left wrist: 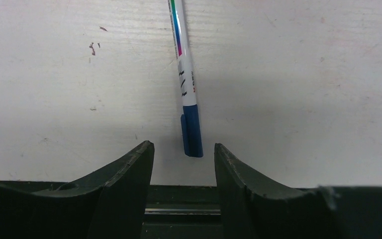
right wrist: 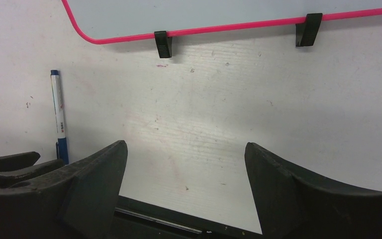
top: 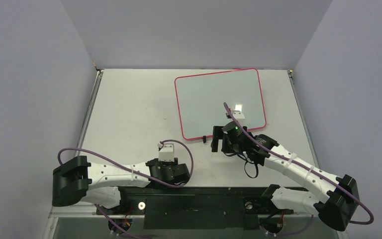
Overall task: Write a sentence on the whiteboard
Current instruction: Open the whiteboard marker.
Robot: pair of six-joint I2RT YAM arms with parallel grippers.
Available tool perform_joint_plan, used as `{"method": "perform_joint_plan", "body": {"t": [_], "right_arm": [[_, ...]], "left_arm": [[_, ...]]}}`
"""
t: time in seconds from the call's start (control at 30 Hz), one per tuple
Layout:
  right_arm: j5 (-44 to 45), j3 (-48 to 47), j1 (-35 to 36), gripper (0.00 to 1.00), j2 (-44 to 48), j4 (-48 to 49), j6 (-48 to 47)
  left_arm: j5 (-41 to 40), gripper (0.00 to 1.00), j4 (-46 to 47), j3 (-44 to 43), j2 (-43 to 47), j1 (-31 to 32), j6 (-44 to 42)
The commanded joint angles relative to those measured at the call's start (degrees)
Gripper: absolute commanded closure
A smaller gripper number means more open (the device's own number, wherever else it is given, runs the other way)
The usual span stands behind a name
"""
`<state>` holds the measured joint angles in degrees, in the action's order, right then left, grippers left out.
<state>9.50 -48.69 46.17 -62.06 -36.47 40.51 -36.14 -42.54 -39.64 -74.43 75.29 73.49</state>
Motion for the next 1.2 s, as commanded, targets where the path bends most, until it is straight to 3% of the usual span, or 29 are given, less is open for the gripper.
{"method": "perform_joint_plan", "body": {"t": [0.0,0.5,0.57,0.73,0.97,1.17], "right_arm": [[0.1,-0.1,0.2,0.16,0.2,0.2,-1.3],[-0.1,-2.4,0.2,0.17,-3.2,-0.7,-3.1],[0.0,-2.5,0.2,0.17,-3.3,-1.0,-3.3],[-0.6,-2.5,0.2,0.17,-3.8,-1.6,-4.0],[-2.3,-3.0,0.0,0.18,-4.3,-2.0,-3.3],[-13.0,-6.0,-0.1,0.18,-5.7,-0.7,-3.9]], "left_arm": [[0.6,0.55,4.3,2.3,0.3,0.2,3.3],[0.7,0.67,10.9,5.2,-3.2,0.0,3.6],[0.4,0.73,11.5,5.5,-3.6,-0.1,4.0],[0.2,1.0,12.1,5.7,-4.0,-0.1,4.0],[0.0,1.0,8.5,2.8,-0.2,0.2,-0.3],[3.1,1.0,4.8,1.9,9.7,0.2,-6.9]]}}
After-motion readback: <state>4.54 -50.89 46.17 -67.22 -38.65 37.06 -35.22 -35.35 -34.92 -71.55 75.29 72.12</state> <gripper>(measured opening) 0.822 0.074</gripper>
